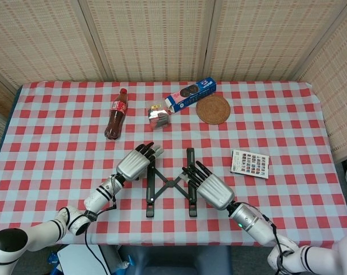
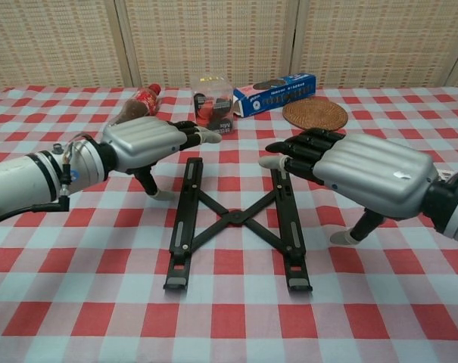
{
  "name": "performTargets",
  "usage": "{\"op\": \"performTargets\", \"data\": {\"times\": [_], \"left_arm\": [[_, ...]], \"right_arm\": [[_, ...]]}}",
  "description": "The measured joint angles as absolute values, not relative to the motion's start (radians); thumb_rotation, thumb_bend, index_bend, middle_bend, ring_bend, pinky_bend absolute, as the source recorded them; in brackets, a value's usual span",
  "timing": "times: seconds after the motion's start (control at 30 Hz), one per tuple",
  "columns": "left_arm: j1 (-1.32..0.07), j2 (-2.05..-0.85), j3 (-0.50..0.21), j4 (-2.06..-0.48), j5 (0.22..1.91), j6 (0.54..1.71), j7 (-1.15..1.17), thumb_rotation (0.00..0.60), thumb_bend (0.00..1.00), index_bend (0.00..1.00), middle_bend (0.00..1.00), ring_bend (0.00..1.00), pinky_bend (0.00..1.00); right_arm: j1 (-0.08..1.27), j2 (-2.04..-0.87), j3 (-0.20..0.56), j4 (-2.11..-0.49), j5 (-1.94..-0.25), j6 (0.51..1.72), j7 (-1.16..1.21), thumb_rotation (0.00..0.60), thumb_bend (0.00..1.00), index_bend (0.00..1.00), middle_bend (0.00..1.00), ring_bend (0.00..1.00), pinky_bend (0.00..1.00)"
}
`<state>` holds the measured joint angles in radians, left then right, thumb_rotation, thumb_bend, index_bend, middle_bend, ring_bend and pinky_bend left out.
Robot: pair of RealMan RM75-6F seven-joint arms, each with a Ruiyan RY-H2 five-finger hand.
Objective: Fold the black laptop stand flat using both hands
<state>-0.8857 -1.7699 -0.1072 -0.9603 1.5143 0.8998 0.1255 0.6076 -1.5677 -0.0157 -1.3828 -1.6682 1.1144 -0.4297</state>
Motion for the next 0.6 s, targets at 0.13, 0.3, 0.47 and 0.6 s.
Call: {"op": "performTargets", "data": {"times": [0.13, 0.3, 0.47, 0.6], "left_arm": [[-0.882, -1.769, -0.101, -0.946, 1.511, 0.903, 0.118, 0.6, 0.2, 0.0, 0.0, 0.0, 0.18], [-0.88, -1.773, -0.094, -0.922, 1.502, 0.899, 0.103, 0.6, 0.2, 0.0, 0.0, 0.0, 0.18], [-0.883, -1.789, -0.092, -0.906, 1.495, 0.896, 0.09, 0.6, 0.2, 0.0, 0.0, 0.0, 0.18], [-0.884, -1.795, -0.089, -0.902, 1.495, 0.898, 0.087, 0.6, 0.2, 0.0, 0.0, 0.0, 0.18]], "right_arm": [[0.61, -1.577, -0.016, -1.367, -1.671, 1.109, -0.43, 0.6, 0.0, 0.0, 0.0, 0.0, 0.0], [0.615, -1.589, -0.012, -1.35, -1.667, 1.1, -0.436, 0.6, 0.0, 0.0, 0.0, 0.0, 0.0], [0.623, -1.611, -0.008, -1.324, -1.669, 1.092, -0.446, 0.6, 0.0, 0.0, 0.0, 0.0, 0.0], [0.627, -1.633, -0.007, -1.296, -1.675, 1.093, -0.447, 0.6, 0.0, 0.0, 0.0, 0.0, 0.0]]}}
